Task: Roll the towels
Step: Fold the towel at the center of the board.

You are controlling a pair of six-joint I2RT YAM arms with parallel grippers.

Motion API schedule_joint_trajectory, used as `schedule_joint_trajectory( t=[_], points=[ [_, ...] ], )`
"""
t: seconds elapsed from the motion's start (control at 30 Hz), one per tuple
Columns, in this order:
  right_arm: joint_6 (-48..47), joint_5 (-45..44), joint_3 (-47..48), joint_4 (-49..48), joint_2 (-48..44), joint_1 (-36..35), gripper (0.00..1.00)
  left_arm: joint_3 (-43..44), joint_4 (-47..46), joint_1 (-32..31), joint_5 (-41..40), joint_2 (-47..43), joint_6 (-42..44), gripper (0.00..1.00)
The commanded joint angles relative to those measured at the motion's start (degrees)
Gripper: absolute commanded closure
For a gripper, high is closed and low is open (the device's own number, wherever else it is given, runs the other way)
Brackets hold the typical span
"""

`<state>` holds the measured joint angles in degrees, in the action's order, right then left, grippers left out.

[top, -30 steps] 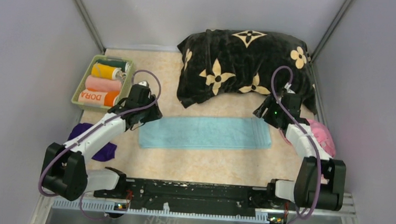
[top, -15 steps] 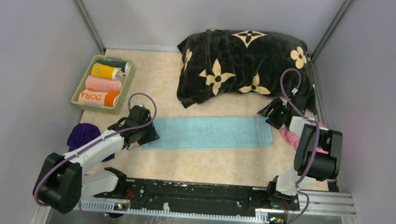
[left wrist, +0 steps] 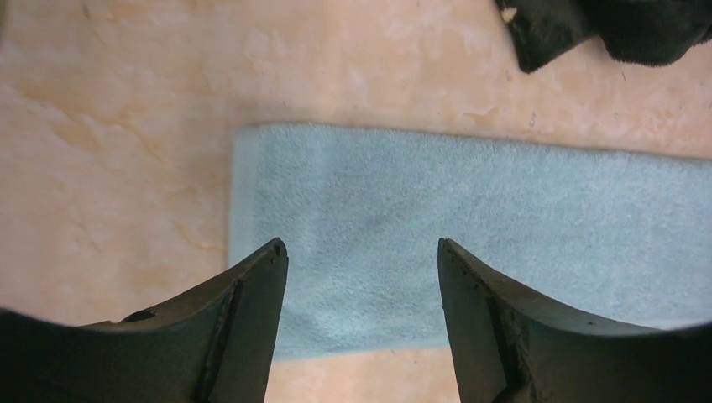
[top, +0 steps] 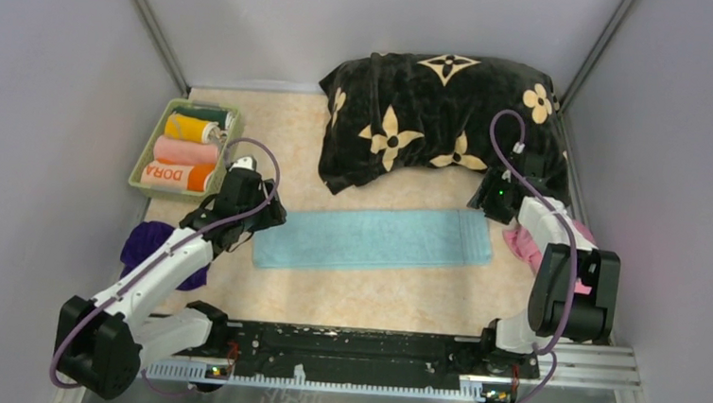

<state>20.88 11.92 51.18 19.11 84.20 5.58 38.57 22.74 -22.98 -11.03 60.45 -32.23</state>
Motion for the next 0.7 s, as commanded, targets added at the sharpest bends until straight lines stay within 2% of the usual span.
schedule_joint_trajectory(
  t=[0.0, 0.2, 0.67],
  points=[
    [-3.8, -8.8, 1.6, 9.0, 0.6, -0.5, 0.47, 2.7, -0.6, 0.7, -7.5, -2.0, 10.1, 0.27],
    [-4.9, -11.9, 2.0, 10.6, 2.5, -0.6, 0.52, 1.1, -4.9, 1.1, -13.2, -2.3, 16.6, 0.26],
    [-6.1, -14.7, 1.8, 13.2, 9.8, -4.3, 0.6, 0.1, -5.4, 1.6, -11.4, -0.8, 15.7, 0.26]
  ],
)
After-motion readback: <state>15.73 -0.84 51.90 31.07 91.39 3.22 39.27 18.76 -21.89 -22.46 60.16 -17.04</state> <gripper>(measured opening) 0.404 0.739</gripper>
